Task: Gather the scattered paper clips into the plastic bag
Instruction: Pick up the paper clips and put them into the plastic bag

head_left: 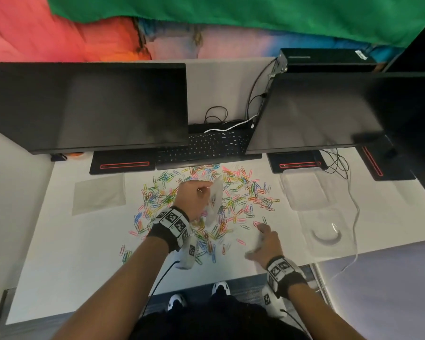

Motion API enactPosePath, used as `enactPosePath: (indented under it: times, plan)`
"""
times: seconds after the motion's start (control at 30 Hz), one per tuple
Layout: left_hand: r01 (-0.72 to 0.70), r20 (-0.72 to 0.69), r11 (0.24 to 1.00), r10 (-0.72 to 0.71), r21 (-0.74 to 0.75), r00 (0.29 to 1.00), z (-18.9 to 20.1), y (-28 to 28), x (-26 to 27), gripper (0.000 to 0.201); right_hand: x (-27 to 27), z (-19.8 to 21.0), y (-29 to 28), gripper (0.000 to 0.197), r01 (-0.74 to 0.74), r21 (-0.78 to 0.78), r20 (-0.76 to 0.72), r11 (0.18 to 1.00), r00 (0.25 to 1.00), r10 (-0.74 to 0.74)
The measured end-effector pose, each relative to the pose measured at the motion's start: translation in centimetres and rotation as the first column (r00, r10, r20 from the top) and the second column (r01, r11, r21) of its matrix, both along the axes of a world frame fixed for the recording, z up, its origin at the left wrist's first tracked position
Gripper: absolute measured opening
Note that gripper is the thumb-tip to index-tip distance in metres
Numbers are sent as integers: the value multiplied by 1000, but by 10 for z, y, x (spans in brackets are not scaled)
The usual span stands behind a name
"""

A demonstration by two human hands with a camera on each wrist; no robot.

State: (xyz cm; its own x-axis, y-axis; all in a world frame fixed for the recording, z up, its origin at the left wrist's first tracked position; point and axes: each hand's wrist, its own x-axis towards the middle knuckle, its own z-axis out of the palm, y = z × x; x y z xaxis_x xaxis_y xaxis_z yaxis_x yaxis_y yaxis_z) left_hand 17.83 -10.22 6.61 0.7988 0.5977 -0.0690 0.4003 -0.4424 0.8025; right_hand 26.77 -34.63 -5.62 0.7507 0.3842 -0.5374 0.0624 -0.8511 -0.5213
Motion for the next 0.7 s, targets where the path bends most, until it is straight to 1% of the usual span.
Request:
enactPosePath:
  times: [0.03,0.1,0.17,0.2,0.23,0.3,0.37,0.43,0.5,0.53,0.6,0.63,0.7]
  plan:
    - [-2,-6,1000,2,1,1000,-2,1,-2,26,2,-2,6,94,49,62,21,997,999,-50]
    - [-12,-28,1000,12,-3,1000,-5,5,-5,27,10,-4,19,84,83,148,68,985,993,-94]
    - [-17,-51,1000,17,-7,999,-8,8,-7,27,19,-1,32,82,103,172,111,980,986,-123]
    - [-16,-60,1000,16,-7,998,-8,9,-8,27,24,0,38,85,95,151,137,984,984,-116]
    - [-14,-66,1000,14,1,998,-9,10,-8,27,30,-1,44,87,68,130,166,989,982,-89]
    - [-17,-72,1000,18,22,997,-8,10,-9,27,38,-5,55,88,-43,61,234,997,972,28]
    - [-25,-68,999,27,29,997,-7,10,-10,27,39,-8,63,73,-204,-63,315,977,925,213]
    - [-25,-65,999,27,33,998,-6,10,-11,27,35,-5,68,52,-331,-173,390,928,842,373]
    - [-22,-64,999,24,35,998,-6,10,-12,28,30,-1,71,36,-368,-185,425,911,806,412]
    - [-21,-62,999,23,36,998,-6,9,-13,28,29,0,72,31,-378,-182,428,908,801,419]
    - [-20,-61,999,22,32,998,-6,9,-14,28,30,1,73,28,-393,-169,442,904,790,426]
    - [-20,-62,999,21,26,998,-5,8,-14,28,32,3,73,27,-392,-165,435,905,795,423]
    - [-16,-59,1000,17,9,998,-3,6,-13,28,38,7,72,22,-336,-140,374,931,853,364]
